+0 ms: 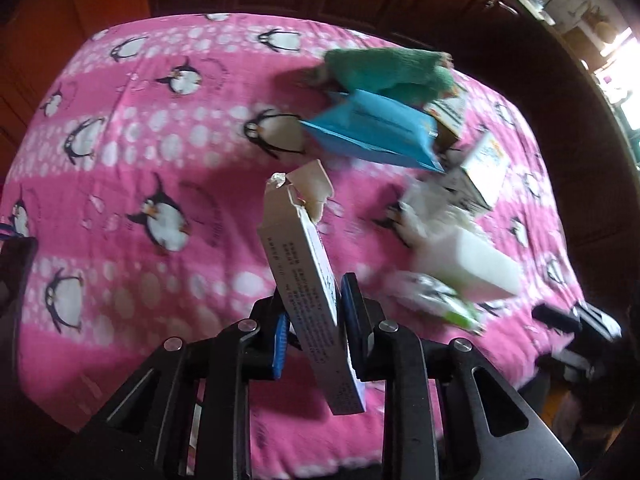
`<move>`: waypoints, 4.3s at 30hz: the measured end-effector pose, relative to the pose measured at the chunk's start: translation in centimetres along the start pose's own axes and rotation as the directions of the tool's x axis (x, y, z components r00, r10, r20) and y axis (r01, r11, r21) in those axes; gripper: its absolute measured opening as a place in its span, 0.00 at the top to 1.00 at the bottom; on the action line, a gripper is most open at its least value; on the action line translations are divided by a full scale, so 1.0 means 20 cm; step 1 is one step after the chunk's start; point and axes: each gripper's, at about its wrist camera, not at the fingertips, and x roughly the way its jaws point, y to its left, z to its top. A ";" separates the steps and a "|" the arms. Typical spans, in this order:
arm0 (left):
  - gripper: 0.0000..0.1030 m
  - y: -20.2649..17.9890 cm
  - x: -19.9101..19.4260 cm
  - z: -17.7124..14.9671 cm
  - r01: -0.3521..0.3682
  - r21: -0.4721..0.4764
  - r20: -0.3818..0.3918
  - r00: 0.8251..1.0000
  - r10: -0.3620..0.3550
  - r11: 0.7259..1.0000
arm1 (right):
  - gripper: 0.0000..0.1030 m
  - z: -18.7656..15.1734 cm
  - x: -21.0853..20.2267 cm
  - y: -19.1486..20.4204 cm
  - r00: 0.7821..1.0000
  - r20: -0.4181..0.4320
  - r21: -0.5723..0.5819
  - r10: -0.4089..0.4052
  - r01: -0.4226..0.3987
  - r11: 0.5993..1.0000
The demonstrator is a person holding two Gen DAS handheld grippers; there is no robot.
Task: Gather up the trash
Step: 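Grasp the long white printed box with the left tool while the right tool grasps the green-white tube, then lift the box and tube and carry both tools over the beige bin, then open both tools over the beige bin to drop the box and tube, then move both open tools back over the trash on the table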
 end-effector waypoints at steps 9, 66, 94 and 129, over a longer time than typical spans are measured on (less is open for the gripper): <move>0.78 0.02 0.16 0.05 -0.019 -0.025 -0.008 1.000 0.018 1.000 | 0.53 0.07 0.33 0.17 0.989 -0.094 -0.182 -0.113 0.095 0.979; 0.84 -1.52 -0.02 0.00 0.135 0.478 0.112 0.971 -0.213 0.868 | 0.90 -0.33 -1.11 -0.78 0.827 0.351 0.387 -0.439 0.299 0.872; 0.84 -2.32 0.45 -0.02 0.293 0.572 -0.074 0.949 -0.307 0.766 | 0.90 -0.64 -1.27 -1.43 0.748 0.167 0.659 -0.643 0.400 0.637; 0.51 -1.86 0.17 -0.06 0.175 0.510 0.084 0.964 -0.251 0.842 | 0.57 -0.45 -1.12 -1.07 0.762 0.215 0.563 -0.611 0.415 0.715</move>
